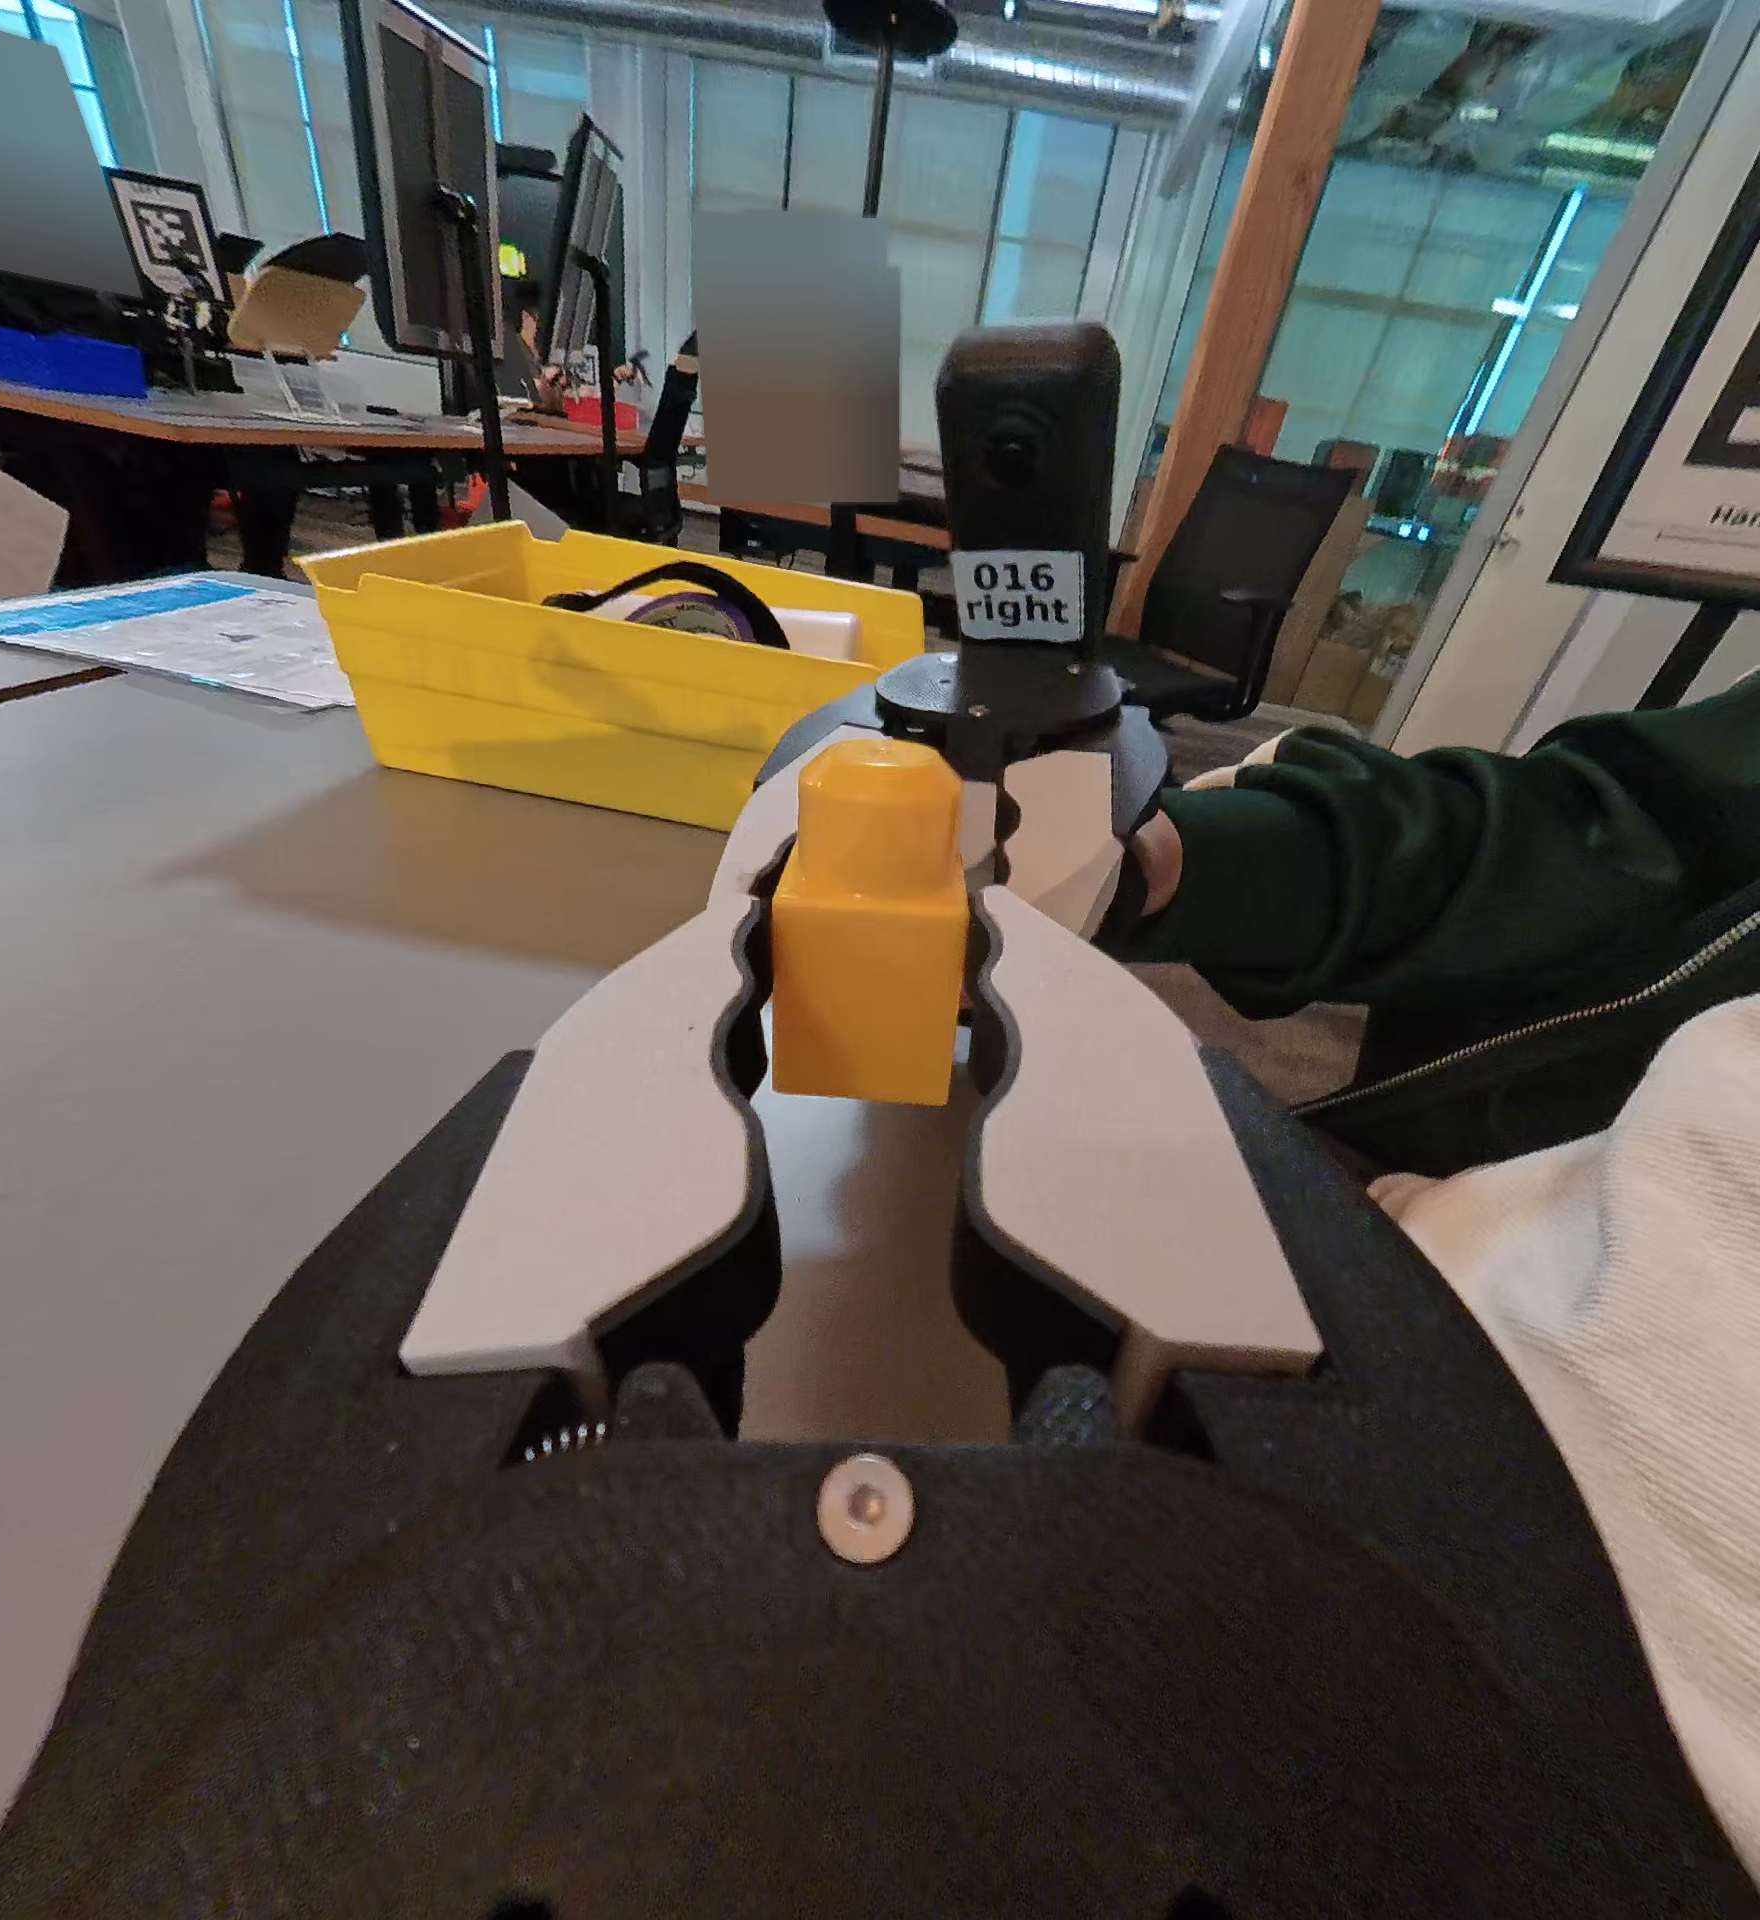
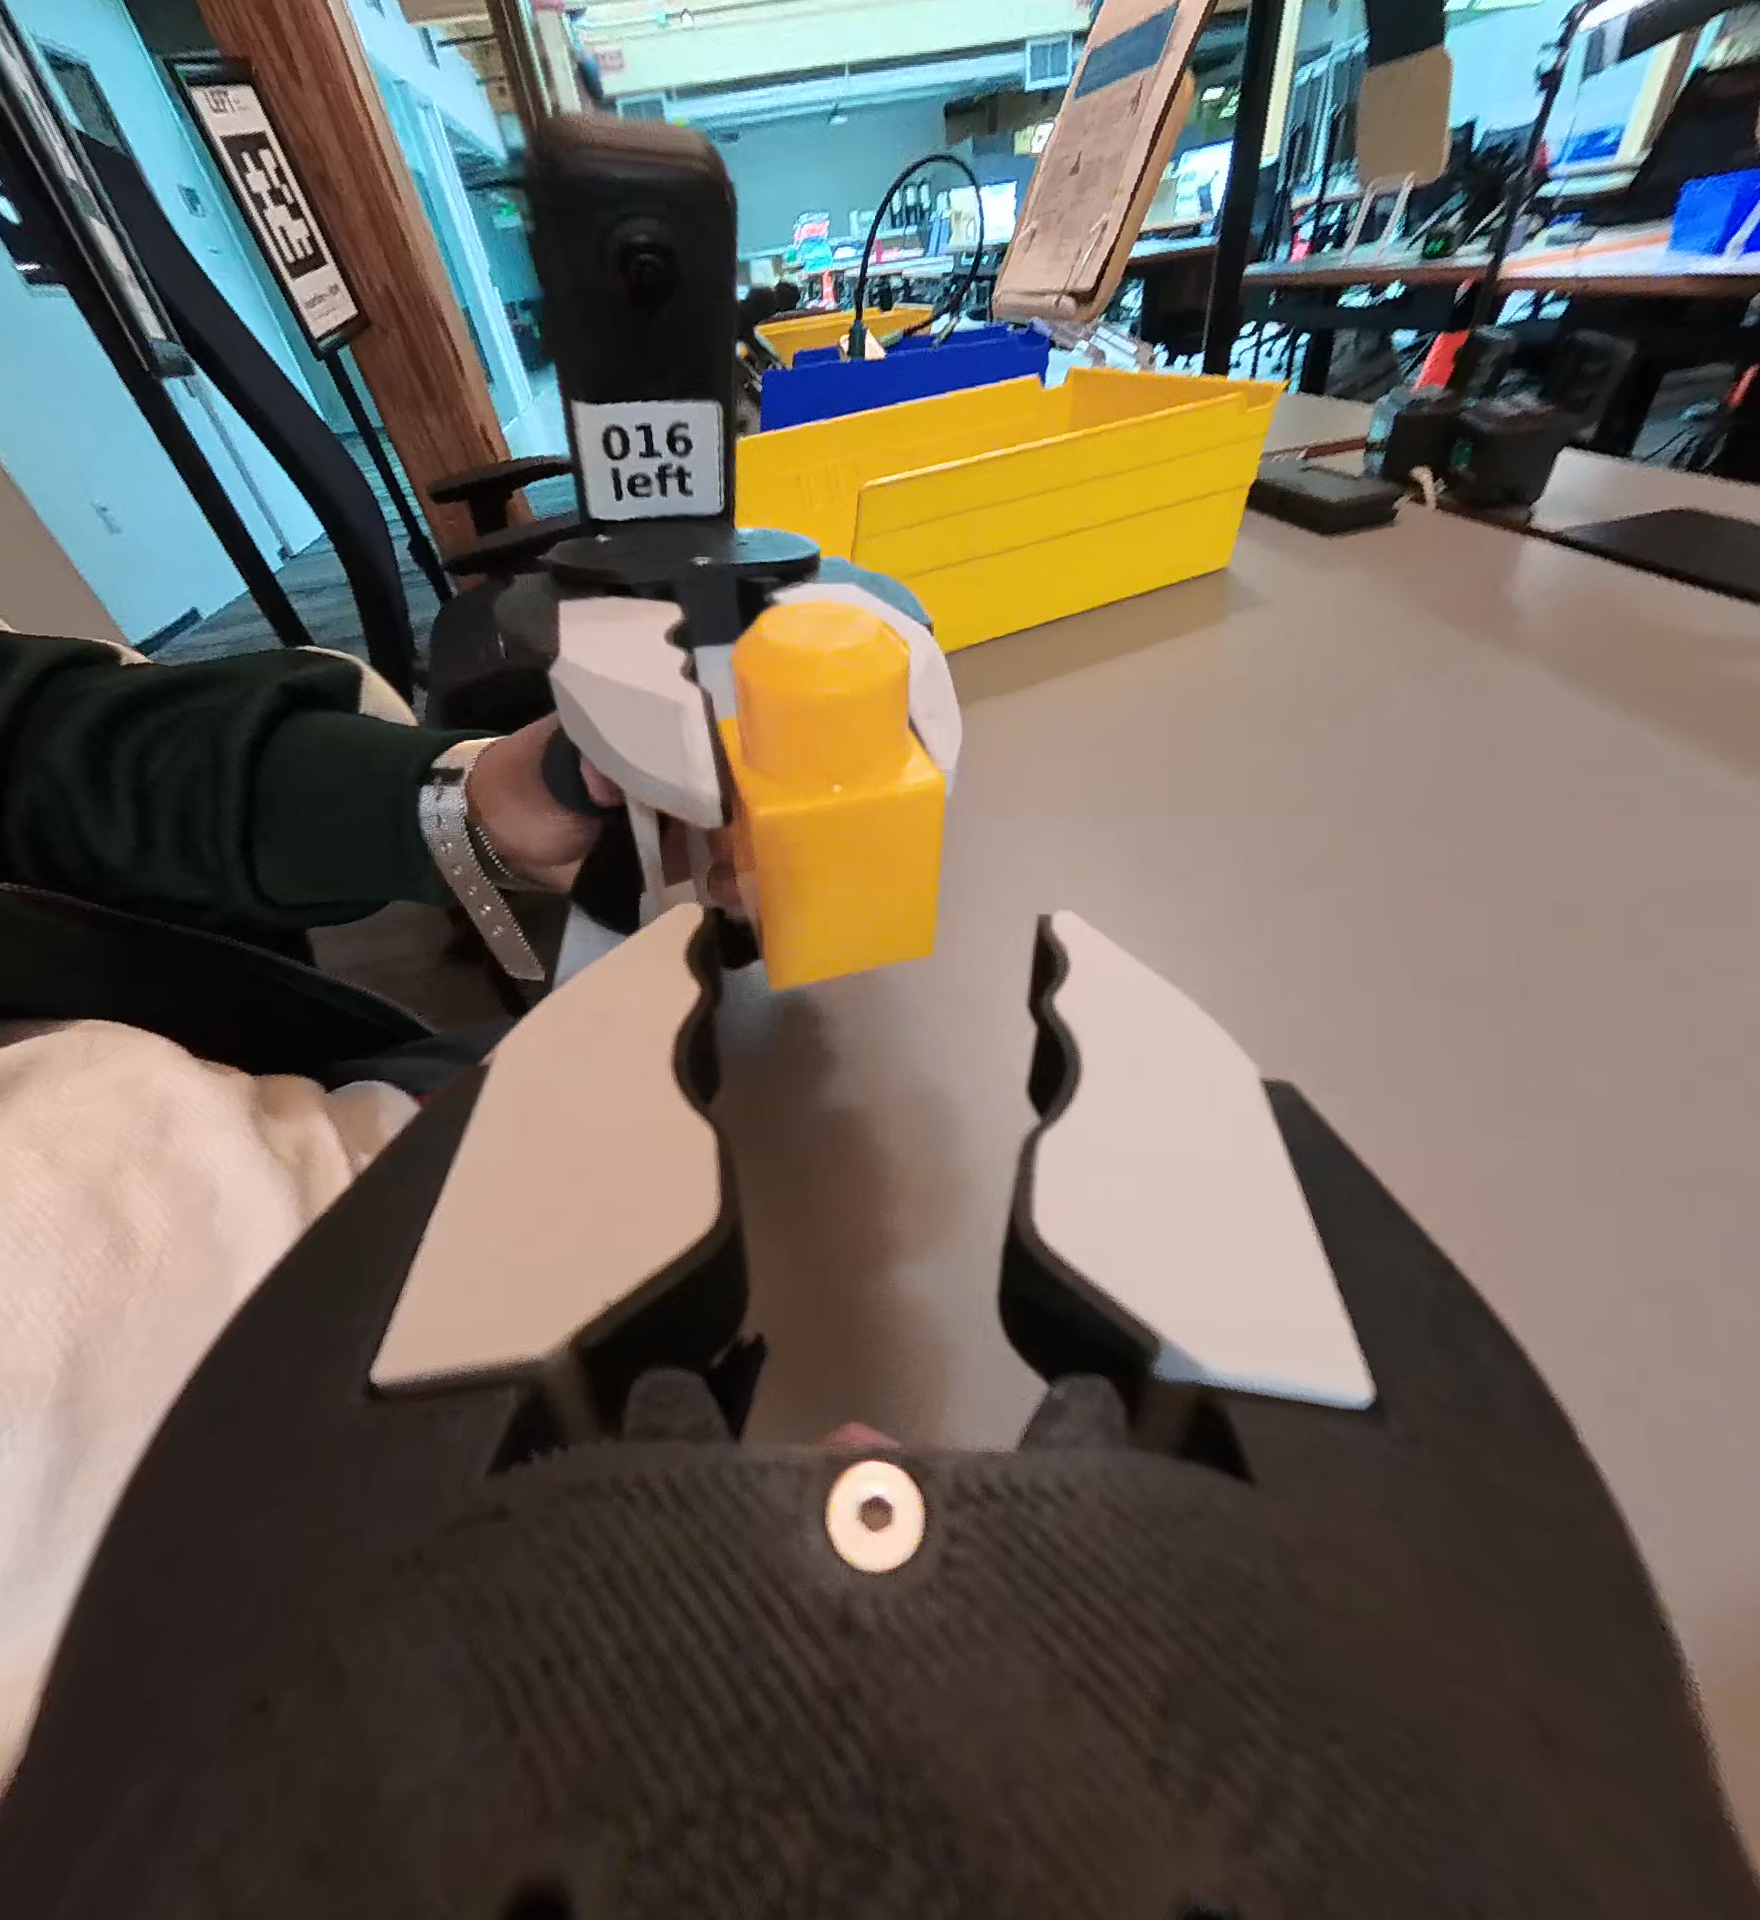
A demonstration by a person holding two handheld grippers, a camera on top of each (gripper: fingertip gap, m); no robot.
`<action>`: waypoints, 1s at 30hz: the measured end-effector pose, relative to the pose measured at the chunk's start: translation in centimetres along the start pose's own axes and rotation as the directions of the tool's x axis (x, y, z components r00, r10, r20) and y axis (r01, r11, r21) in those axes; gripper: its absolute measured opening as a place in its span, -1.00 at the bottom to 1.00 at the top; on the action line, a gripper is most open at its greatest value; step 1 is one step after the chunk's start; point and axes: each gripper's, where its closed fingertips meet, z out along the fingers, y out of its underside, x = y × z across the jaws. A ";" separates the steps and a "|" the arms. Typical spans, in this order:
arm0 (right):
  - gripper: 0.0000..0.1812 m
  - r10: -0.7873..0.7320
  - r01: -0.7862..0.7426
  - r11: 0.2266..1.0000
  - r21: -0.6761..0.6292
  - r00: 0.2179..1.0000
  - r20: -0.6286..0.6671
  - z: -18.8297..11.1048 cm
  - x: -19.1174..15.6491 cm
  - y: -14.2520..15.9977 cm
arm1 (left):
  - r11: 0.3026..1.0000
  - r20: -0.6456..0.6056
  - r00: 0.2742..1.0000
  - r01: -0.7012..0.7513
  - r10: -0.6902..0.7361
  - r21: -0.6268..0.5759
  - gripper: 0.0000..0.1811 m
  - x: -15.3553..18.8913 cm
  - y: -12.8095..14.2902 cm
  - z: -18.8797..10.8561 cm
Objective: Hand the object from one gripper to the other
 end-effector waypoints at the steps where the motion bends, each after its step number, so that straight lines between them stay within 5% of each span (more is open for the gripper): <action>1: -0.34 -0.010 0.010 1.000 0.017 1.000 -0.007 -0.1 0.1 -0.3 | 1.000 0.001 1.000 0.015 -0.015 0.021 -0.62 -0.2 -0.3 -0.2; 11: -0.42 -0.035 0.034 0.972 0.234 0.999 0.001 -2.1 -0.1 -3.9 | 0.988 -0.067 0.991 0.125 -0.119 0.094 -0.62 -0.2 -1.0 -0.7; 22: -0.68 -0.122 0.102 0.973 0.209 0.989 0.089 -1.5 -2.4 -3.6 | 0.997 -0.136 0.988 0.070 -0.067 0.013 -0.63 2.1 0.4 1.1; 30: -0.69 -0.136 0.120 0.972 0.202 0.988 0.069 -1.4 -2.3 -3.7 | 0.998 -0.126 0.990 0.062 -0.058 0.030 -0.62 1.9 0.2 1.0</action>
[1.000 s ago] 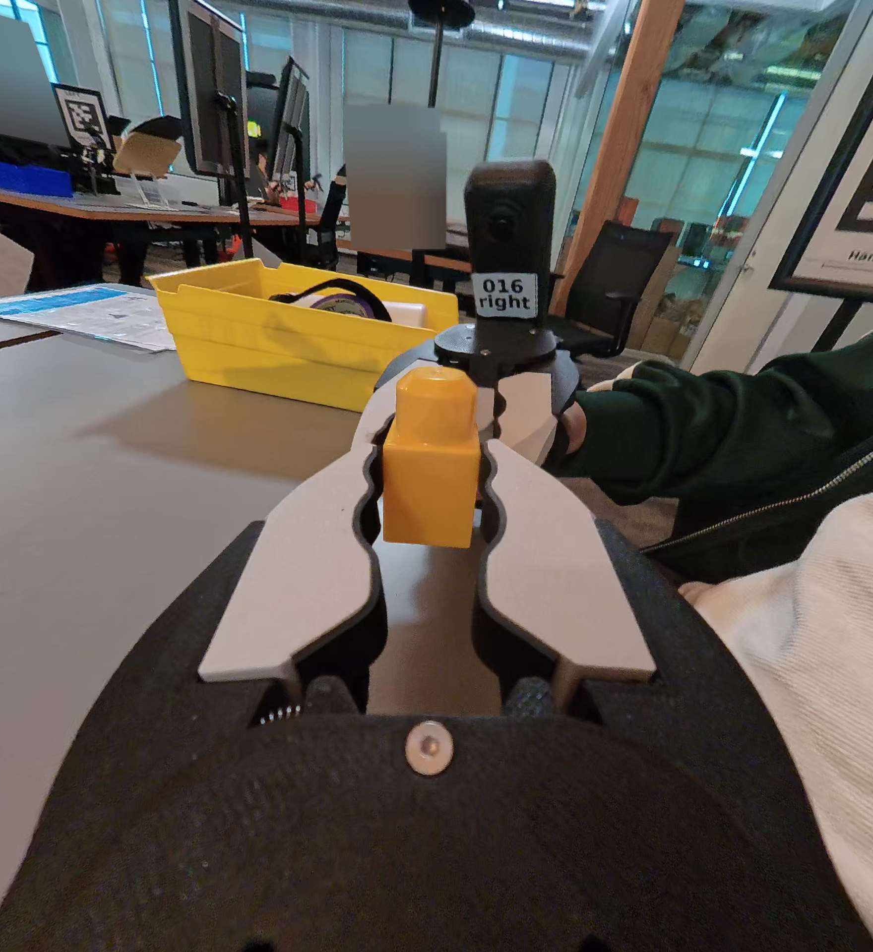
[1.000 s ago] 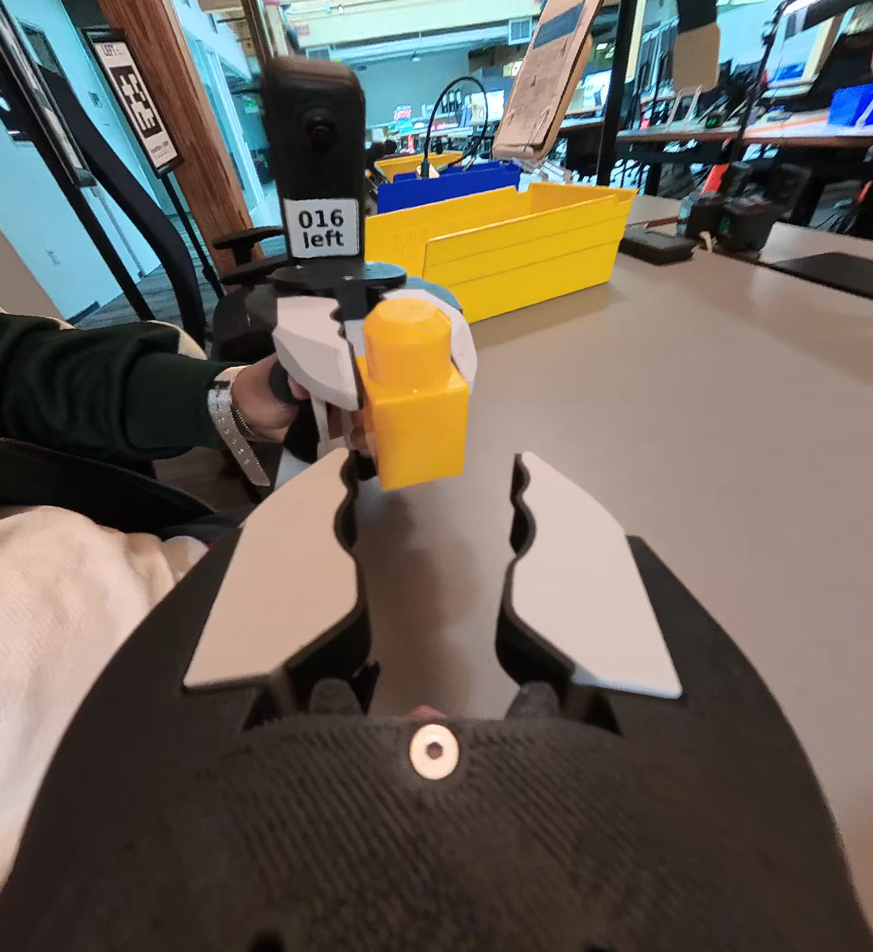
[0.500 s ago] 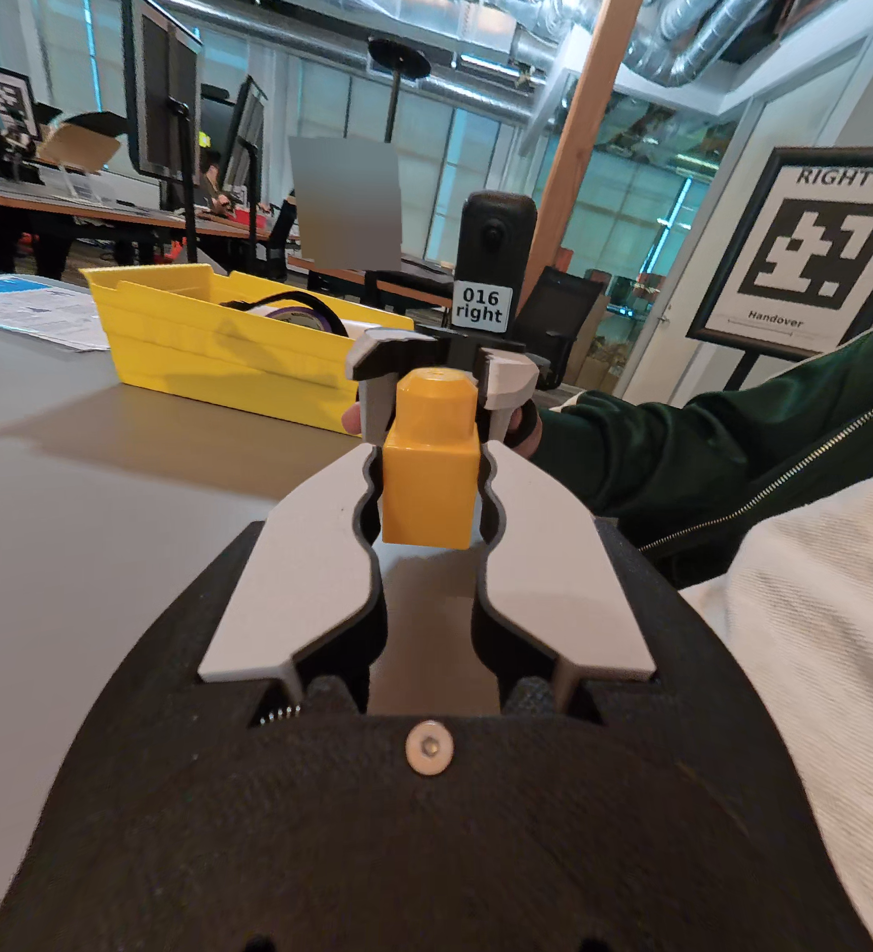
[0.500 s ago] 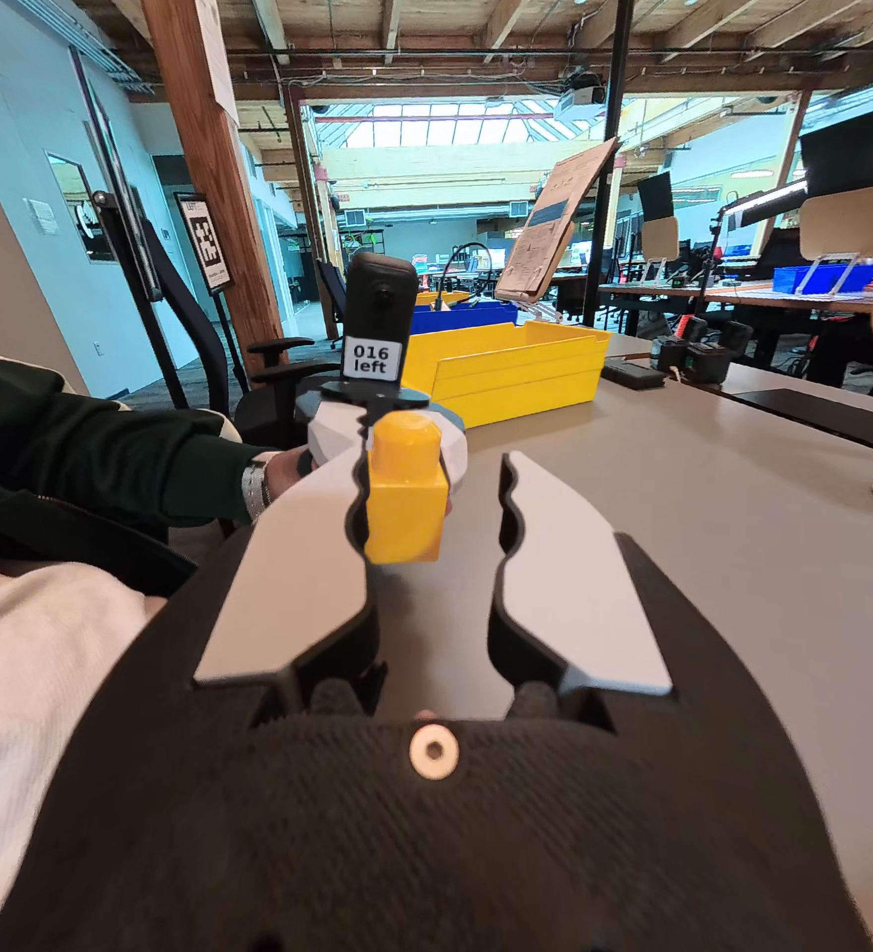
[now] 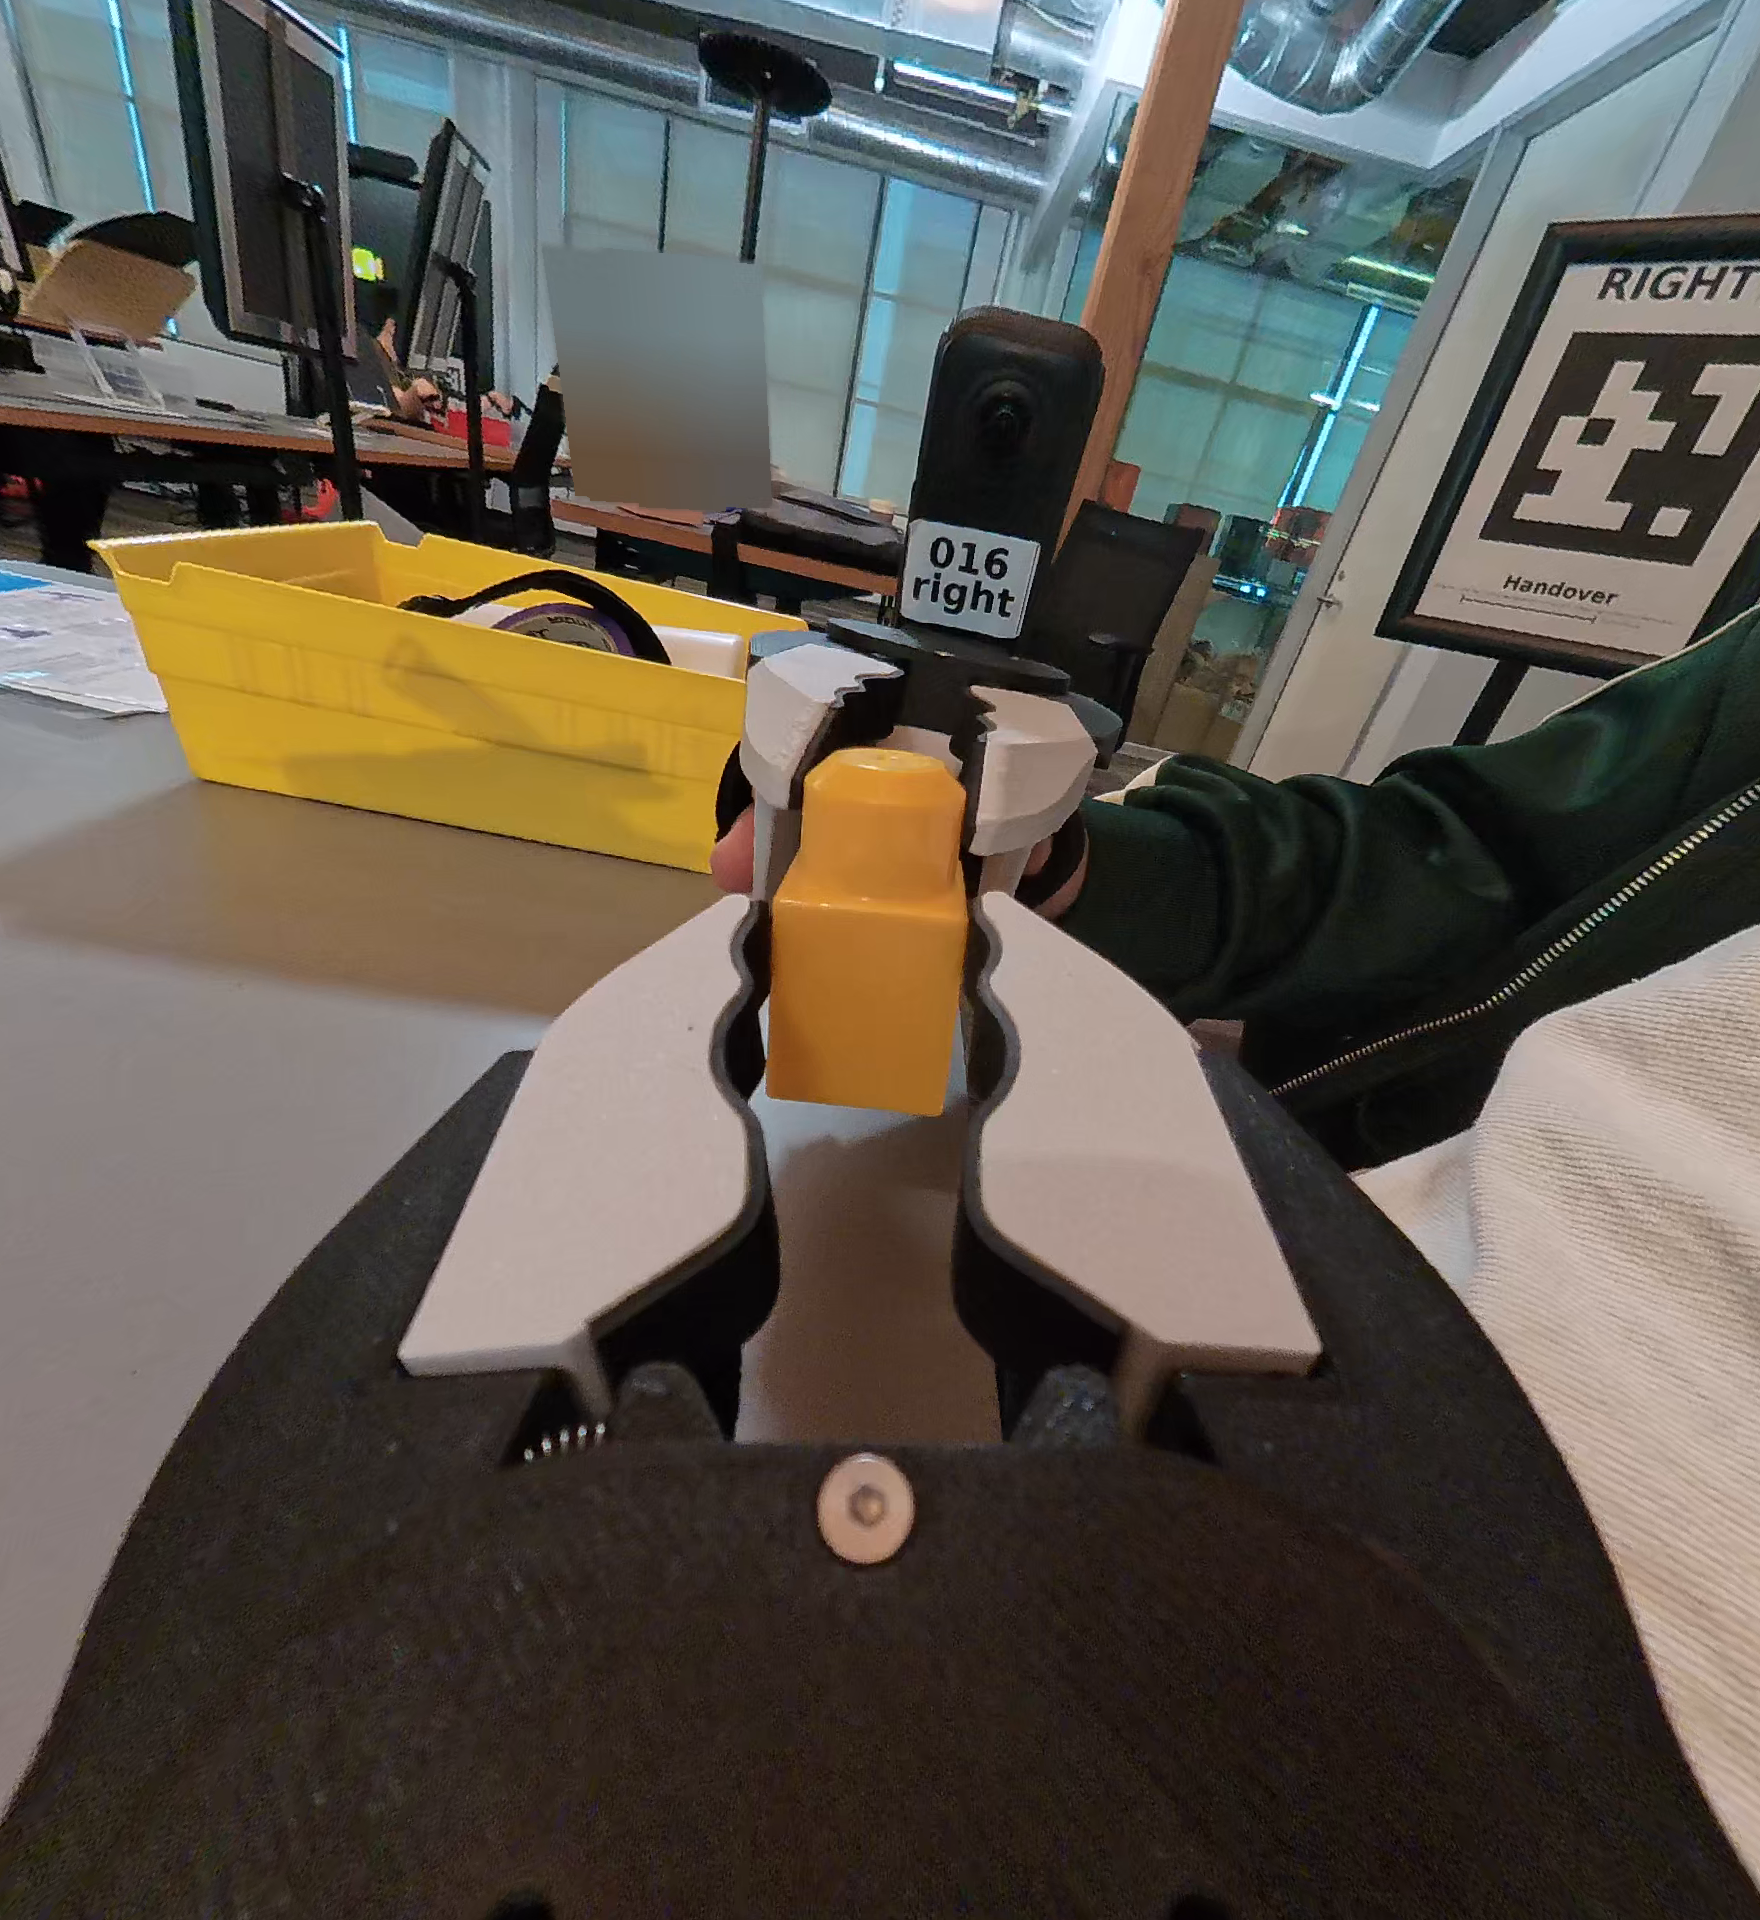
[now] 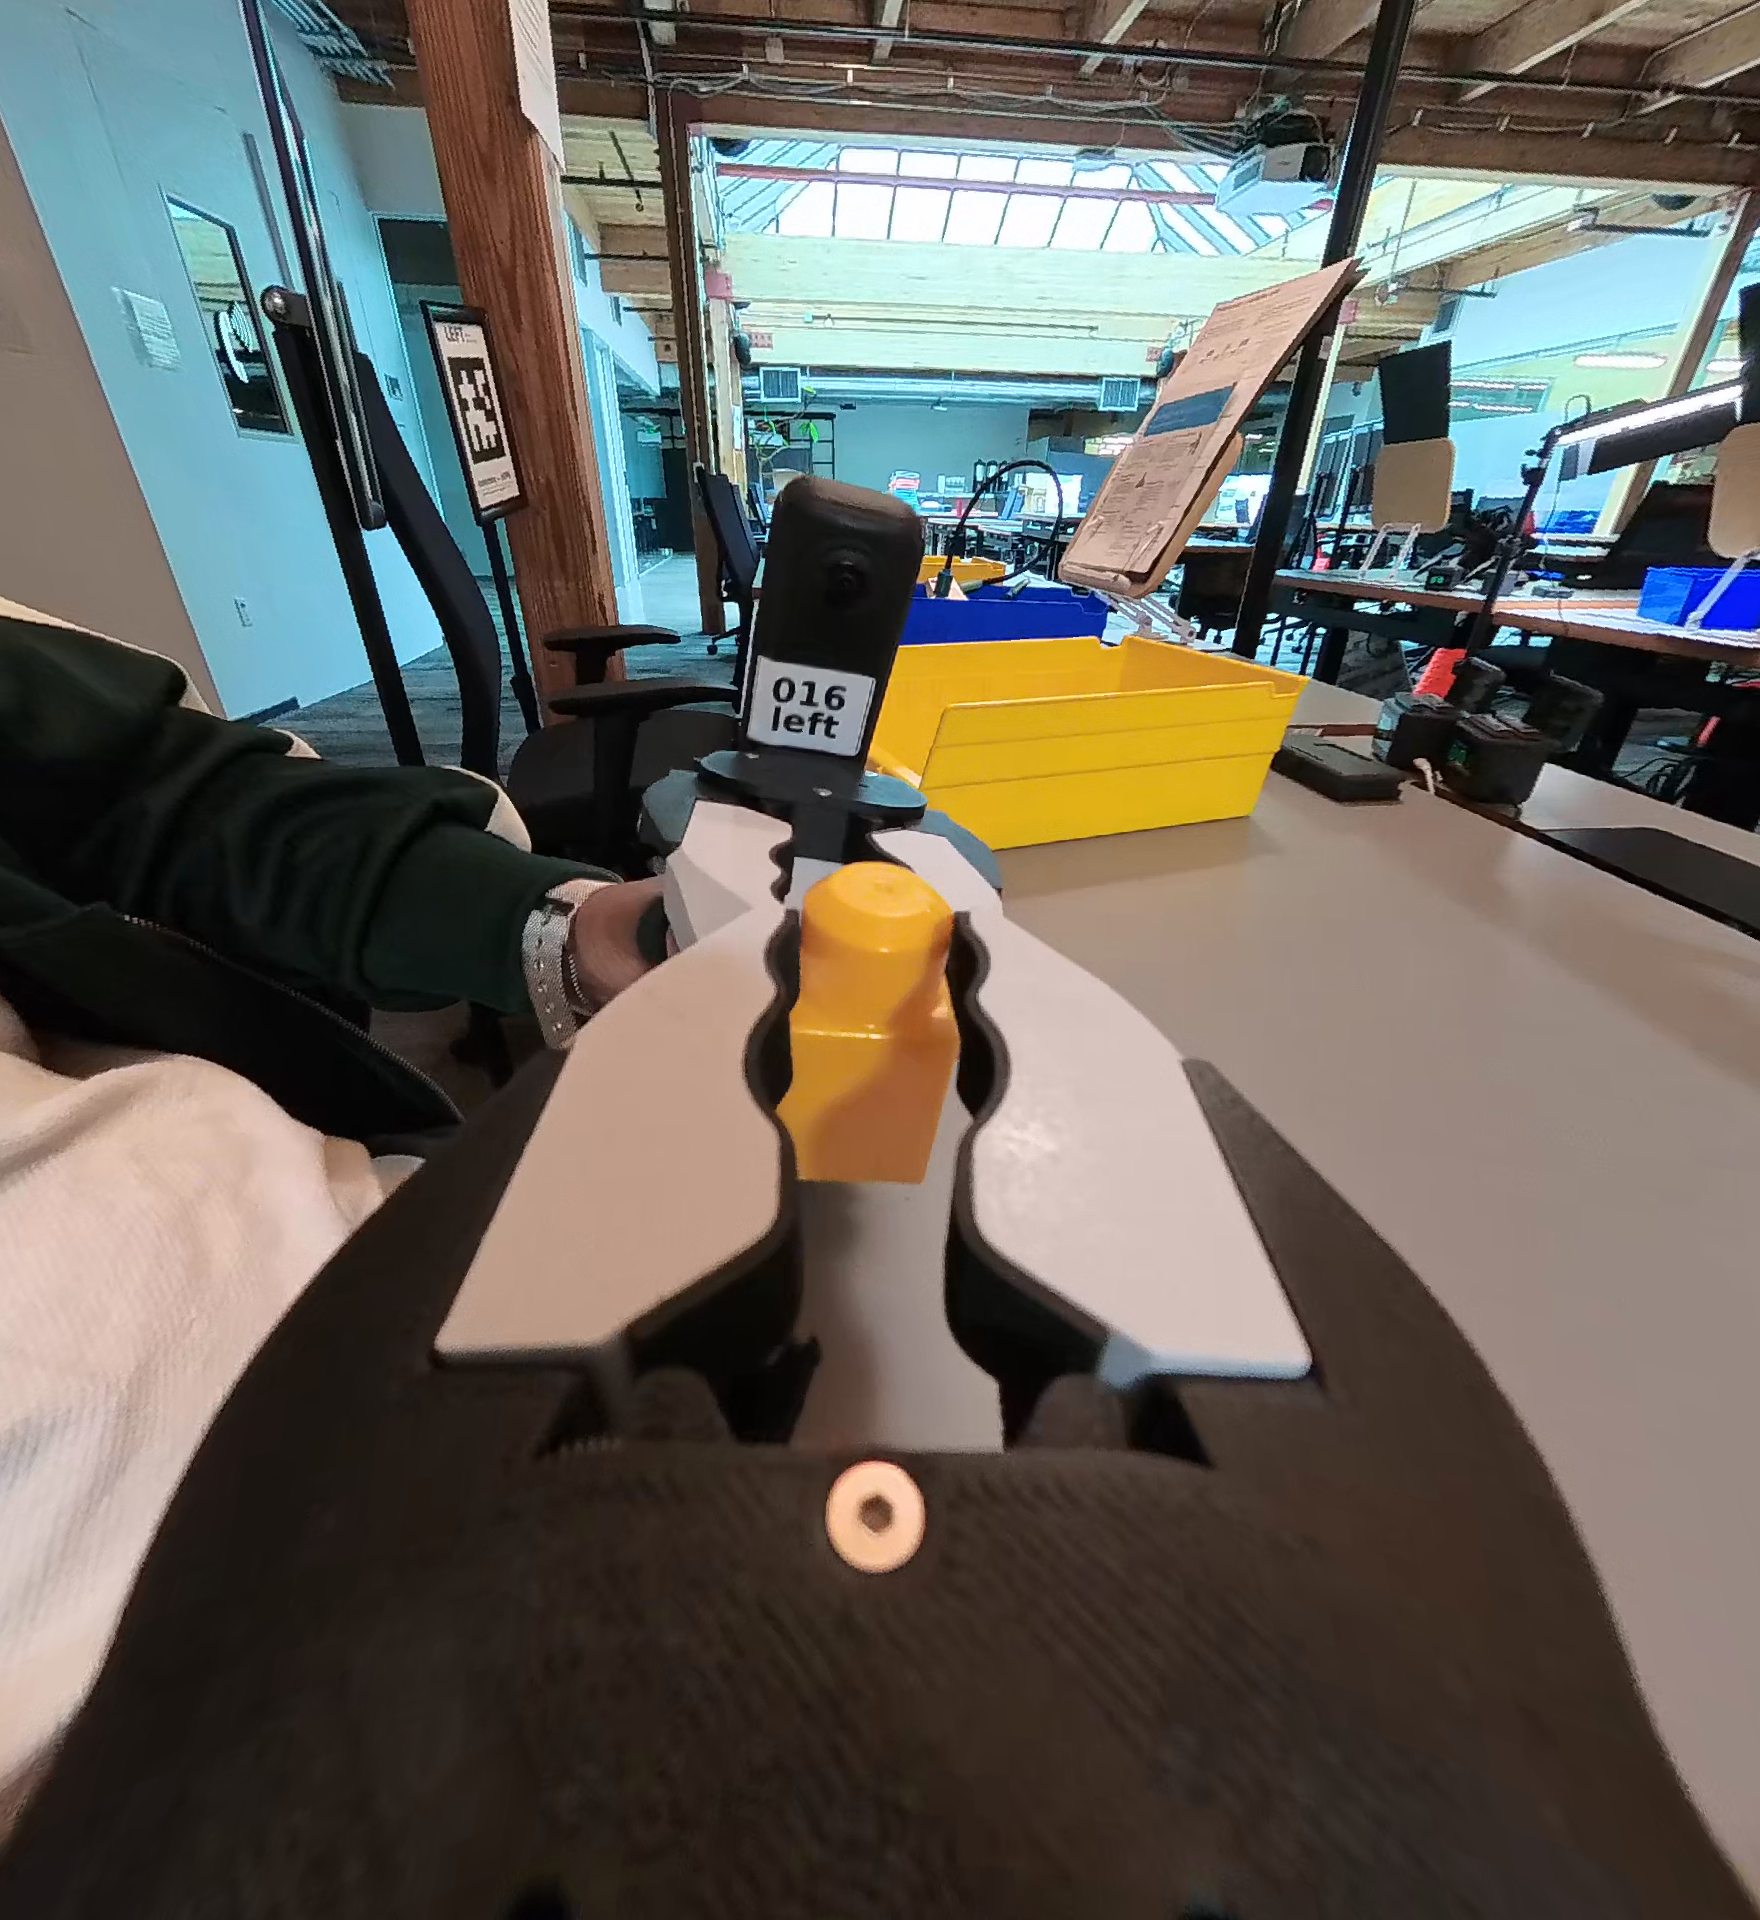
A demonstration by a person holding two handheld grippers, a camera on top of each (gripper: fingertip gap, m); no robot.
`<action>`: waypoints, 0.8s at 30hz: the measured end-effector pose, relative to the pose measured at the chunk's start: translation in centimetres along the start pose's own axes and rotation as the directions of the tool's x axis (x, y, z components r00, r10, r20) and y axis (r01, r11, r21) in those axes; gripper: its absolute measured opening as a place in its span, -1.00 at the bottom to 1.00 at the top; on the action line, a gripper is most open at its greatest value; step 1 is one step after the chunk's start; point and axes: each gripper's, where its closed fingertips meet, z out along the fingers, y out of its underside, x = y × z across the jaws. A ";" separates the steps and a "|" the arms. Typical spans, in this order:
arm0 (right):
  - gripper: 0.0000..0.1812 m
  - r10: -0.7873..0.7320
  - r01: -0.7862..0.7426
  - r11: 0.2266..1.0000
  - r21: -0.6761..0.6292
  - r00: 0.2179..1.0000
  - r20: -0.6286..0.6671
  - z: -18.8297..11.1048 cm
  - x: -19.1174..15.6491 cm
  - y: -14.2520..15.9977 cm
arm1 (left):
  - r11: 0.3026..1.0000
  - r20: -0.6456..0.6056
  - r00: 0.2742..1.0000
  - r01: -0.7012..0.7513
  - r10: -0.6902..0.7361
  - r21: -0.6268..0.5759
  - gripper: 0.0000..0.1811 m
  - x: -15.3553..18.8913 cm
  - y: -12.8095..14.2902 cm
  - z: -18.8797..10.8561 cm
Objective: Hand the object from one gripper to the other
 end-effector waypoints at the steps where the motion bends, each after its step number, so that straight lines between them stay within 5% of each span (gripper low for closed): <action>1: -0.69 -0.001 0.001 1.000 0.006 1.000 -0.005 0.0 0.1 -0.1 | 1.000 0.002 1.000 -0.003 0.003 0.005 -0.62 0.0 -0.1 0.0; 7: -0.69 0.025 -0.023 0.998 0.055 0.999 -0.038 -0.8 0.9 -0.9 | 0.999 0.042 0.999 0.002 -0.004 0.033 -0.39 -0.7 -0.4 -0.2; 24: -0.69 0.028 -0.023 0.996 0.083 0.998 -0.061 -1.2 1.4 -1.4 | 1.000 0.052 0.999 0.008 -0.008 0.006 -0.37 -1.1 0.1 -0.2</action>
